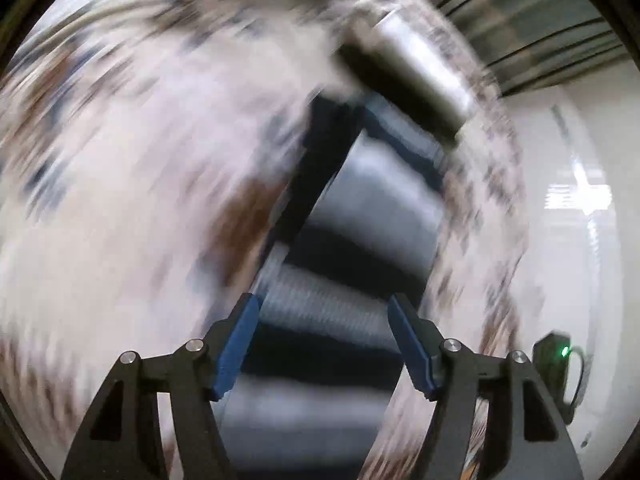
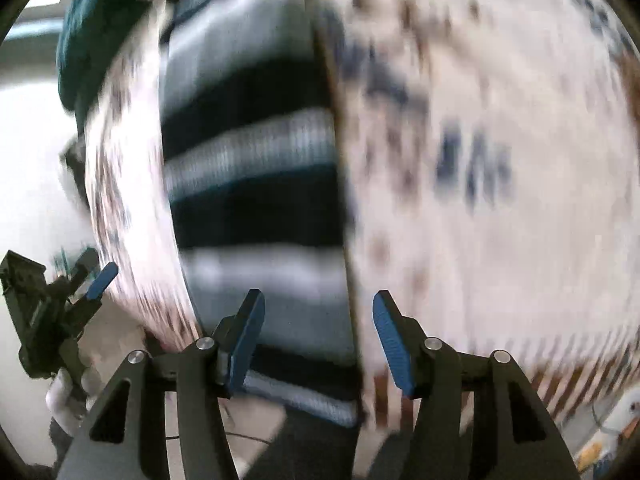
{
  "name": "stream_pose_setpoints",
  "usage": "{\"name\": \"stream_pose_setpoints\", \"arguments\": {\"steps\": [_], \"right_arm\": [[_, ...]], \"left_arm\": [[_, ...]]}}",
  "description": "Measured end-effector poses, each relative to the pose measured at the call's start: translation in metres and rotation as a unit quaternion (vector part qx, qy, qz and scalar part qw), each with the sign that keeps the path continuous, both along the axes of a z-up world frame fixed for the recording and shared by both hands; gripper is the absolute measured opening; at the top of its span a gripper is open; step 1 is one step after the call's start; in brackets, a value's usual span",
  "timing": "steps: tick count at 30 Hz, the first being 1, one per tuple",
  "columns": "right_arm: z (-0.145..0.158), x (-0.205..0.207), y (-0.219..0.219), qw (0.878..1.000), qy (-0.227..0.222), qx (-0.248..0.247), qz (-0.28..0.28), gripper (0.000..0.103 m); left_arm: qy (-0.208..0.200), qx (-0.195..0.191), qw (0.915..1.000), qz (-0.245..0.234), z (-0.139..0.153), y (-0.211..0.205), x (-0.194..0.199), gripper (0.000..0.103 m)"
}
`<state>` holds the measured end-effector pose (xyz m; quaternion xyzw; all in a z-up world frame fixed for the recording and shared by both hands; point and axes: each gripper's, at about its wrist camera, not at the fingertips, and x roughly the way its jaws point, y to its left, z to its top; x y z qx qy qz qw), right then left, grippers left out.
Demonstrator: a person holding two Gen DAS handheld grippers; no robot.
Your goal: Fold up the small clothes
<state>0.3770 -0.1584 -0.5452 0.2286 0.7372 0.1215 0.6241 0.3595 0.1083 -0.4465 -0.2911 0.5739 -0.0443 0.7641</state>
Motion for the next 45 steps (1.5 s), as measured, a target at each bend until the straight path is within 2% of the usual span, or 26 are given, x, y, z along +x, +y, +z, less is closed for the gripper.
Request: {"name": "stream_pose_setpoints", "arguments": {"steps": [2,3,5,6,9,10,11,13,15,16,17,18,19,23,26,27,30,32,33,34,36,37,40,42,44,45], "right_arm": [[0.004,0.049,-0.011,0.999,-0.037,-0.014,-0.016,0.059],[0.007,0.079,-0.014,0.998,-0.059,-0.025,-0.023,0.058],[0.005,0.129,-0.018,0.995,-0.082,-0.033,-0.035,0.058],[0.002,0.160,-0.014,0.994,-0.091,-0.036,-0.048,0.058],[-0.012,0.223,-0.003,0.992,-0.102,-0.037,-0.069,0.058],[-0.016,0.237,0.002,0.991,-0.105,-0.039,-0.072,0.058],[-0.022,0.256,0.000,0.991,-0.104,-0.036,-0.076,0.058],[-0.034,0.274,0.007,0.991,-0.095,-0.028,-0.086,0.059],[-0.044,0.292,0.004,0.991,-0.086,-0.022,-0.096,0.058],[-0.048,0.295,0.005,0.991,-0.084,-0.026,-0.098,0.051],[-0.047,0.300,0.006,0.991,-0.092,-0.027,-0.096,0.037],[-0.045,0.299,0.011,0.989,-0.110,-0.034,-0.089,0.003],[-0.043,0.297,0.015,0.988,-0.123,-0.045,-0.080,0.000],[-0.038,0.310,0.031,0.982,-0.154,-0.085,-0.071,0.000],[-0.050,0.328,0.037,0.986,-0.123,-0.088,-0.063,0.001],[-0.053,0.333,0.039,0.989,-0.109,-0.085,-0.060,0.006],[-0.069,0.344,0.042,0.995,-0.067,-0.043,-0.055,0.063],[-0.088,0.345,0.044,0.998,-0.031,-0.019,-0.056,0.062],[-0.093,0.345,0.045,0.998,-0.032,-0.022,-0.053,0.026],[-0.091,0.345,0.047,0.997,-0.060,-0.028,-0.049,0.004],[-0.077,0.348,0.047,0.990,-0.117,-0.063,-0.049,0.004],[-0.076,0.347,0.046,0.989,-0.122,-0.069,-0.050,0.004],[-0.087,0.353,0.053,0.988,-0.110,-0.099,-0.037,0.004],[-0.089,0.355,0.054,0.990,-0.094,-0.094,-0.041,0.005],[-0.083,0.354,0.052,0.992,-0.078,-0.076,-0.058,0.024],[-0.074,0.349,0.044,0.993,-0.079,-0.066,-0.064,0.043]], "left_arm": [[-0.015,0.002,0.9998,-0.013,-0.015,-0.002,0.064,0.065],[-0.012,0.008,0.9997,-0.018,-0.027,-0.003,0.099,0.065],[-0.008,0.000,0.9996,-0.027,-0.048,-0.004,0.146,0.065],[-0.004,0.010,0.9993,-0.037,-0.061,-0.007,0.172,0.065],[0.009,0.032,0.9957,-0.086,-0.092,-0.021,0.219,0.059],[0.005,0.030,0.9948,-0.097,-0.097,-0.024,0.224,0.014],[0.000,0.024,0.9937,-0.109,-0.099,-0.026,0.228,0.005],[-0.024,0.028,0.9925,-0.117,-0.088,-0.026,0.228,0.005],[-0.046,0.007,0.9935,-0.104,-0.070,-0.015,0.221,0.005],[-0.051,-0.002,0.9942,-0.095,-0.063,-0.007,0.218,0.005],[-0.055,-0.015,0.9946,-0.086,-0.055,0.002,0.216,0.005],[-0.056,-0.017,0.9949,-0.081,-0.052,0.008,0.214,0.005],[-0.056,-0.017,0.9955,-0.075,-0.051,0.012,0.214,0.005],[-0.010,-0.020,0.9969,-0.076,-0.087,0.028,0.231,0.005],[0.019,-0.015,0.9964,-0.082,-0.117,0.029,0.240,0.005],[0.019,-0.015,0.9962,-0.084,-0.120,0.027,0.241,0.005],[0.011,-0.014,0.9962,-0.086,-0.118,0.026,0.239,0.005],[0.010,-0.024,0.9966,-0.079,-0.119,0.029,0.239,0.005],[0.010,-0.028,0.9965,-0.078,-0.119,0.030,0.239,0.005],[0.009,-0.027,0.9965,-0.079,-0.118,0.031,0.240,0.005],[0.010,-0.024,0.9958,-0.087,-0.121,0.032,0.244,0.006],[0.012,-0.021,0.9953,-0.094,-0.123,0.031,0.246,0.006],[0.032,-0.041,0.9940,-0.096,-0.128,0.036,0.253,0.011],[0.035,-0.043,0.9935,-0.099,-0.117,0.039,0.250,0.022],[0.012,-0.049,0.9927,-0.109,-0.098,0.041,0.239,0.050],[-0.002,-0.052,0.9916,-0.119,-0.086,0.040,0.230,0.057]]}}
